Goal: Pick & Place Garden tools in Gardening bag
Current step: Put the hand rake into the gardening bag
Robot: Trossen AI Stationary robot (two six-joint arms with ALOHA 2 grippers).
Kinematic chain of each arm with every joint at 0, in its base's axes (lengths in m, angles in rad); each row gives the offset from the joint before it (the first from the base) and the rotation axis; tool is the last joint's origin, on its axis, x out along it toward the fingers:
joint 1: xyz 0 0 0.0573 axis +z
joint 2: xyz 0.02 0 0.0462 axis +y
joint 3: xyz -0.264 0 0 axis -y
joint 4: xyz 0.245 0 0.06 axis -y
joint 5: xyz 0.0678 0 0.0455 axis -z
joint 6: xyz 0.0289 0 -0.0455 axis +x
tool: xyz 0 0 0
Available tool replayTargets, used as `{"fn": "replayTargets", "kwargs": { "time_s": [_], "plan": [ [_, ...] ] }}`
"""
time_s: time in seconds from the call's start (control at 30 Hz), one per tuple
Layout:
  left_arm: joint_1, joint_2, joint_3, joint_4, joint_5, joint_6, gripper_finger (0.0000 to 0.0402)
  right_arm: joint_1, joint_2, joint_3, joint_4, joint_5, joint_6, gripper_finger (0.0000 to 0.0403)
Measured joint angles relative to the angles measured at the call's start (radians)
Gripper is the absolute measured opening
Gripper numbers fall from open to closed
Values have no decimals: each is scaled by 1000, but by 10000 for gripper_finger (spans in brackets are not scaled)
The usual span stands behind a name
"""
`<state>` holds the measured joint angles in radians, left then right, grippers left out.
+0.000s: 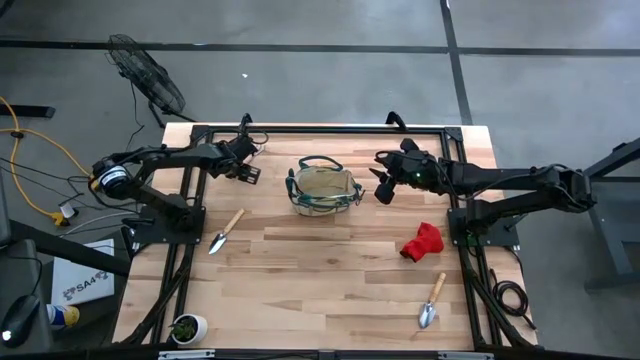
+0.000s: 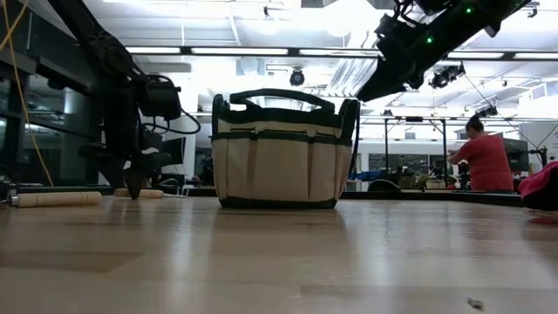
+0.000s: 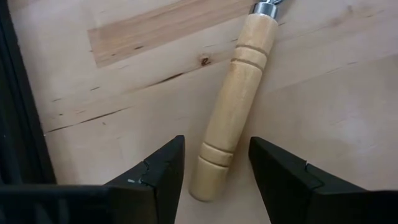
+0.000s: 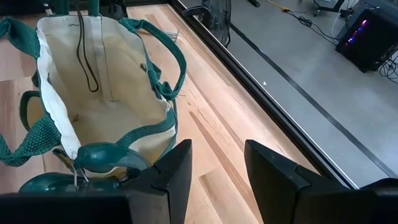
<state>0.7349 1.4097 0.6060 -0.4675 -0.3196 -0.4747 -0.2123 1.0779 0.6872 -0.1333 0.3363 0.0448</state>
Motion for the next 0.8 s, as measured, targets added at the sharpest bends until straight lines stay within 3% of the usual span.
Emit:
{"fn": "replayTargets", "kwargs": {
  "time_s": [0.4, 0.6, 0.8],
  "plan": [
    [-2, 1, 1, -13, 61, -7, 56, 1, 0, 0, -48, -18, 11, 140],
    [-1, -14, 8, -74, 146, 19, 56, 1, 0, 0, -49, -89, 9, 140],
    [-12, -108, 116, -307, 267, 33, 56, 25, 0, 0, -49, -135, 6, 140]
  ]
}}
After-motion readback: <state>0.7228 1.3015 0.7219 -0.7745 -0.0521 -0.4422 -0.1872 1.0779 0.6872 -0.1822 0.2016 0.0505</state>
